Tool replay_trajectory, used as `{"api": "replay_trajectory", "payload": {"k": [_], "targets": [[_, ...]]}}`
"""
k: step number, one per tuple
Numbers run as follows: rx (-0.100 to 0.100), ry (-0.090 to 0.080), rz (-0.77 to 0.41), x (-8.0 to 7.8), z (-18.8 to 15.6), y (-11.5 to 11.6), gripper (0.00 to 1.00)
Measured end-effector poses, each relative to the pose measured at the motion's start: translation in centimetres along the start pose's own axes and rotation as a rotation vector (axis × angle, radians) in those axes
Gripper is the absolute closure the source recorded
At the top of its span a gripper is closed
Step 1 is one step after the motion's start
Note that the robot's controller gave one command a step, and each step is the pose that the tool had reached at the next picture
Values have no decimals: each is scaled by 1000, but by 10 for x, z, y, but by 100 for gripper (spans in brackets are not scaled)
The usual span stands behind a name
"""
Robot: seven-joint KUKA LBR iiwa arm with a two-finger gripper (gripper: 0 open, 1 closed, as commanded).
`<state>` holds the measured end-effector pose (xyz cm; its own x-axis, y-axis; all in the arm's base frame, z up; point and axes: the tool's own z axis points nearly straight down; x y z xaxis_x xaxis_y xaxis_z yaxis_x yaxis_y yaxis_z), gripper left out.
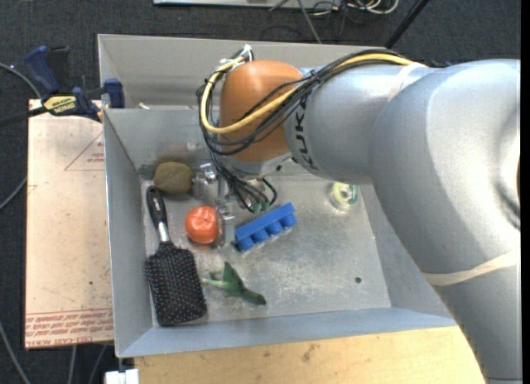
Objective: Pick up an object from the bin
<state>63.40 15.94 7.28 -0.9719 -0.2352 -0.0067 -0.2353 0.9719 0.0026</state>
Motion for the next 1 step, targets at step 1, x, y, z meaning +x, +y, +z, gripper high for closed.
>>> {"api": "replay_trajectory", "payload": {"k": [1], "targets": [[1,3,-111,55,1,-5,0]]}}
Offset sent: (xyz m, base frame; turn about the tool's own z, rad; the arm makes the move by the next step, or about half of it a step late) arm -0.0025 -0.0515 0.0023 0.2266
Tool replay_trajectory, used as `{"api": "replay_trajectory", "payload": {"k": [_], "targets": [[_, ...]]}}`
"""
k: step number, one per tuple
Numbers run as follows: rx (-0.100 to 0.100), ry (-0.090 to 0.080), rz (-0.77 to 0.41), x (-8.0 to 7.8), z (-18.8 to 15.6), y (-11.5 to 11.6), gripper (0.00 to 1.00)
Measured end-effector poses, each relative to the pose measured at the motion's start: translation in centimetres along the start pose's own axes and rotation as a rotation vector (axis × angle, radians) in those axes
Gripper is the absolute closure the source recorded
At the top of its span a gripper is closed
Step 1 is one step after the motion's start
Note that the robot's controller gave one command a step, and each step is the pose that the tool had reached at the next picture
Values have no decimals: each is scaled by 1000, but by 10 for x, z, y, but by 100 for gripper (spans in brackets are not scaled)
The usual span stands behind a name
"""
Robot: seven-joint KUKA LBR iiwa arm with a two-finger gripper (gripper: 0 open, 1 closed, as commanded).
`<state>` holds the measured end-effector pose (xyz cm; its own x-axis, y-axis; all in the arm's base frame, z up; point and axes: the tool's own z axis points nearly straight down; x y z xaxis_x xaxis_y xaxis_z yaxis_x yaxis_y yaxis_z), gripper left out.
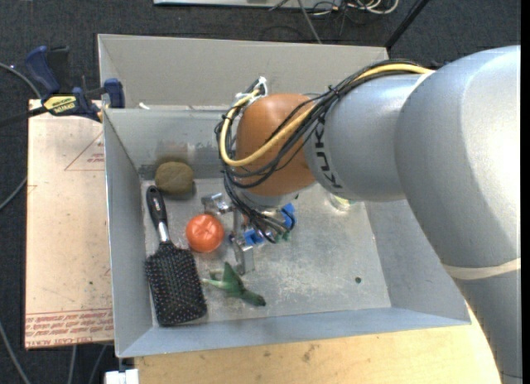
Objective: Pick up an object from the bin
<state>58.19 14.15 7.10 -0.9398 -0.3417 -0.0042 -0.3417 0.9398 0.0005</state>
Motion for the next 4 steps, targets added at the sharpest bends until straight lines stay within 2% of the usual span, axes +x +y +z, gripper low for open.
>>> {"api": "replay_trajectory", "payload": {"k": [1,2,3,4], "targets": [[1,0,338,-36,-4,-48,100],[0,0,339,-36,-4,-48,0],[0,0,339,-36,-4,-48,0],[1,3,157,48,0,-109,100]]}}
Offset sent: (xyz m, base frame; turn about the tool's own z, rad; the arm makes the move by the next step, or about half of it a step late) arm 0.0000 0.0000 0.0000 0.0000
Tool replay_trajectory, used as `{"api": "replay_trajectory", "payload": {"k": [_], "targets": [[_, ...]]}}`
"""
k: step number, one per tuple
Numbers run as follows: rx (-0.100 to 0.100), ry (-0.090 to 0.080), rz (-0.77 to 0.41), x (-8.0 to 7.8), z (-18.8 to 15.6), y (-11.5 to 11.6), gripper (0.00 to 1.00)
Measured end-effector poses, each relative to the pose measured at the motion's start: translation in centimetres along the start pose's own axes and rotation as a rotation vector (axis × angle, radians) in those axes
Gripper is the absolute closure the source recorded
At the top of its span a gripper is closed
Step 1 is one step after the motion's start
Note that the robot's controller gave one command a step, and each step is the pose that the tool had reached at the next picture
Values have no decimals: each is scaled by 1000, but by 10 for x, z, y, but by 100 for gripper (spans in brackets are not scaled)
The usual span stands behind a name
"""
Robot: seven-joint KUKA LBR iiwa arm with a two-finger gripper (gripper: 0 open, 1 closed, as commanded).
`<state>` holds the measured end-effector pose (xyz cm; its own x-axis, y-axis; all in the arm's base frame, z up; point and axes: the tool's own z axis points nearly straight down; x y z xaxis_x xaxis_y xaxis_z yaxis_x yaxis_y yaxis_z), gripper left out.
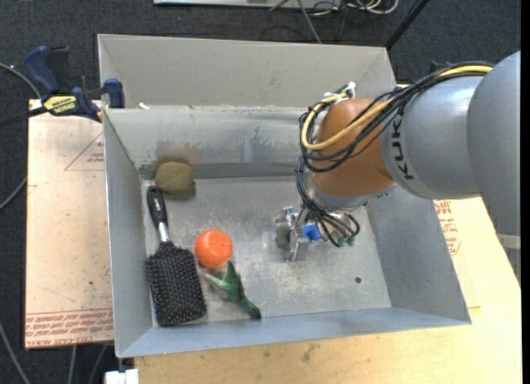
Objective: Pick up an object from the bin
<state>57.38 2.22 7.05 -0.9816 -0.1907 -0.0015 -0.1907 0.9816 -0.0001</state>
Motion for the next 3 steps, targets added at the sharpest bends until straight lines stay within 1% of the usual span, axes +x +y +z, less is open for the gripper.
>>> {"api": "replay_trajectory", "payload": {"k": [1,2,3], "targets": [[-1,0,-1,0,0,1,0],[-2,0,-1,0,0,1,0],[-5,3,-16,-15,-33,-44,0]]}}
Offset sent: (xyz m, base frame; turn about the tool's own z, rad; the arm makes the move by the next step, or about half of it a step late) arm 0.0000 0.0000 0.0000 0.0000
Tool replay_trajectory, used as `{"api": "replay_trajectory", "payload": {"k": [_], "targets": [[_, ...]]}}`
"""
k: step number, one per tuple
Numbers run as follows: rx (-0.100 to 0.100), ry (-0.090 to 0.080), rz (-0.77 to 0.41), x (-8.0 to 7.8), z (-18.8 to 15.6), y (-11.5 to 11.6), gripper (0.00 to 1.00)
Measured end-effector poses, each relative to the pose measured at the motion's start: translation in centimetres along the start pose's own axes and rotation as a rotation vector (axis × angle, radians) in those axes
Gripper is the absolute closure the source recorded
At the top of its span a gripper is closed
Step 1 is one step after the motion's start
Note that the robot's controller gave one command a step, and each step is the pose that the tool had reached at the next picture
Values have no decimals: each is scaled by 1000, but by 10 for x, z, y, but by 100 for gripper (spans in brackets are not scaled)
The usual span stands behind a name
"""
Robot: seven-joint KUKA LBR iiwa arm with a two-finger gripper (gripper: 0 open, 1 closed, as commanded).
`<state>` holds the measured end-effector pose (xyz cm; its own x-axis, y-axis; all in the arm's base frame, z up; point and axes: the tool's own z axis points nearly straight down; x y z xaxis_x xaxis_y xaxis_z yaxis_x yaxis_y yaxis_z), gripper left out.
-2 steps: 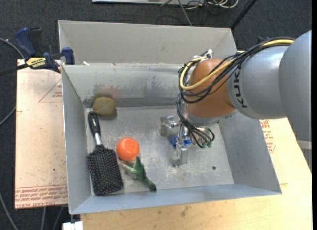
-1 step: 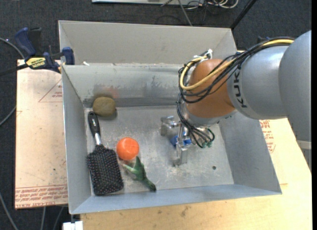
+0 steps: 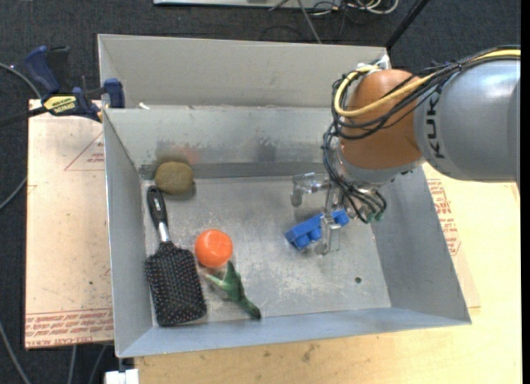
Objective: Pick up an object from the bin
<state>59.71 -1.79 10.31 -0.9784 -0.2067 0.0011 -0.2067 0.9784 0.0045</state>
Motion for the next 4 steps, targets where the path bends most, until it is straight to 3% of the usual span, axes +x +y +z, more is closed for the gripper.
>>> {"api": "replay_trajectory", "payload": {"k": [1,2,3,4], "targets": [[10,-4,76,-30,-53,-10,0],[4,-10,2,16,-17,12,0],[4,-8,-80,-55,19,-6,100],[3,-8,-79,-55,19,-7,100]]}}
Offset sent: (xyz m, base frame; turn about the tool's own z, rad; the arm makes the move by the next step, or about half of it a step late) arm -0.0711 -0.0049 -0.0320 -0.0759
